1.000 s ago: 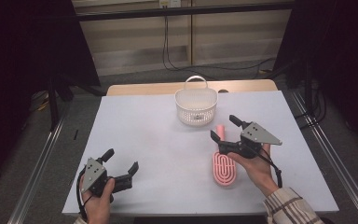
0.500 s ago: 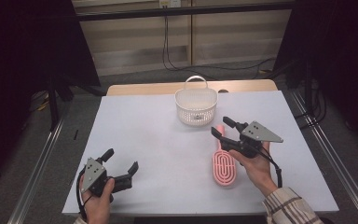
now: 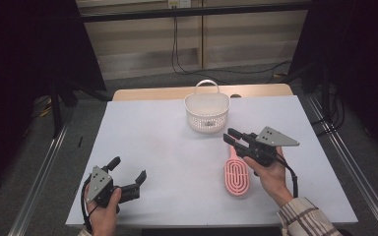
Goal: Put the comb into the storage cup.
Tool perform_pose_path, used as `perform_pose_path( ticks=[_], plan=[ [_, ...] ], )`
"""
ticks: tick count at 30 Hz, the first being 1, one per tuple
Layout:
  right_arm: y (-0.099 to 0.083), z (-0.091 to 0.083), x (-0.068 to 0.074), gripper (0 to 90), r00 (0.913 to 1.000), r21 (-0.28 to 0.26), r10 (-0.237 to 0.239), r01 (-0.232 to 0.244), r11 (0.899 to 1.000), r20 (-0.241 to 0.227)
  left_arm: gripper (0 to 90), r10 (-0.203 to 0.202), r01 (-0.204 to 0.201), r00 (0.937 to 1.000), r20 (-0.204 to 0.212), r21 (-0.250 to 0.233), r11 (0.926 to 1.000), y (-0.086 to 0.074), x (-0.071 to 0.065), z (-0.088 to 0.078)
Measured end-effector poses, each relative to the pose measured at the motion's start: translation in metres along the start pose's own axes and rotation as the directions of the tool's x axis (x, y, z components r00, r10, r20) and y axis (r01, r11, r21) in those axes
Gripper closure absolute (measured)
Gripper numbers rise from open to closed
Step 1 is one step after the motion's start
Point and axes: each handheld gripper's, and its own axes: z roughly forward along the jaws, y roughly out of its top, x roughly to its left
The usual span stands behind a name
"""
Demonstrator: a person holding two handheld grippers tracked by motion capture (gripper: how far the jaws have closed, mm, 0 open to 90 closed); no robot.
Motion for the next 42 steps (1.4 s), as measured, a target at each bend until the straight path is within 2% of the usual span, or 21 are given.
perform_pose_path(
  ticks=[2,5,10,12,15,18,20,23,25,29,32,34,35,36,37,39,42],
  plan=[
    [0.002,0.000,0.002,79.8,0.9997,0.016,-0.004,0.004,1.000,-0.023,2.0,-0.003,0.003,1.0000,0.000,0.002,1.0000,0.000,-0.001,0.000],
    [0.003,0.000,0.002,81.9,0.9994,0.027,-0.005,0.006,1.000,-0.034,2.0,-0.001,0.001,1.0000,0.000,0.002,1.0000,0.000,0.000,0.000],
    [0.005,-0.001,0.002,88.3,0.9991,0.090,0.008,-0.004,0.996,-0.042,2.0,-0.004,0.004,1.0000,-0.001,0.001,1.0000,0.000,-0.001,0.000],
    [0.006,-0.001,0.002,90.0,0.9986,0.129,-0.003,0.010,0.992,-0.053,2.0,-0.002,0.002,1.0000,-0.001,0.002,1.0000,0.000,-0.001,0.001],
    [0.009,0.000,0.004,90.0,0.9969,0.172,-0.004,0.018,0.985,-0.079,2.0,-0.002,0.002,1.0000,0.001,0.001,1.0000,0.000,-0.001,0.001],
    [0.011,0.000,0.006,90.0,0.9957,0.178,-0.009,0.025,0.984,-0.092,2.0,-0.004,0.004,1.0000,-0.001,-0.001,1.0000,0.000,-0.001,0.001],
    [0.013,0.000,0.007,90.0,0.9957,0.189,-0.015,0.032,0.982,-0.091,2.0,0.004,-0.004,1.0000,-0.008,-0.001,1.0000,0.000,0.000,0.000],
    [0.020,-0.004,0.008,90.0,0.9969,0.211,0.011,0.006,0.977,-0.078,2.0,0.003,-0.003,0.9999,-0.016,-0.001,1.0000,0.000,0.001,0.000],
    [0.022,-0.005,0.008,90.0,0.9977,0.252,0.024,-0.007,0.968,-0.064,2.0,0.007,-0.007,0.9998,-0.020,0.002,1.0000,0.000,0.001,0.000],
    [0.025,0.000,0.006,90.0,0.9977,0.341,0.043,-0.023,0.940,-0.051,2.0,0.011,-0.011,0.9999,-0.010,-0.004,0.9999,0.001,0.000,0.000],
    [0.024,0.004,0.005,90.0,0.9958,0.368,0.075,-0.052,0.929,-0.051,2.0,0.008,-0.008,0.9999,-0.010,-0.001,1.0000,0.000,0.000,0.000],
    [0.022,0.007,0.004,90.0,0.9929,0.394,0.100,-0.067,0.917,-0.064,2.0,0.007,-0.007,0.9999,-0.012,0.002,1.0000,0.000,0.001,0.000],
    [0.020,0.009,0.004,90.0,0.9913,0.410,0.114,-0.076,0.909,-0.067,2.0,0.004,-0.004,0.9999,-0.010,-0.002,1.0000,0.000,0.001,0.000],
    [0.019,0.011,0.004,90.0,0.9914,0.445,0.109,-0.065,0.893,-0.073,2.0,0.005,-0.005,1.0000,-0.009,-0.002,1.0000,0.000,0.001,-0.001],
    [0.018,0.012,0.004,90.0,0.9924,0.462,0.102,-0.059,0.885,-0.069,2.0,0.002,-0.002,0.9999,-0.010,-0.004,1.0000,0.000,0.000,-0.001],
    [0.016,0.011,0.002,90.0,0.9914,0.487,0.115,-0.069,0.871,-0.063,2.0,0.005,-0.005,0.9999,-0.009,-0.004,1.0000,0.000,0.001,-0.001],
    [0.012,0.008,0.000,90.0,0.9897,0.508,0.130,-0.082,0.857,-0.060,2.0,0.001,-0.001,0.9999,-0.013,-0.005,1.0000,0.000,0.001,-0.001]
  ],
)
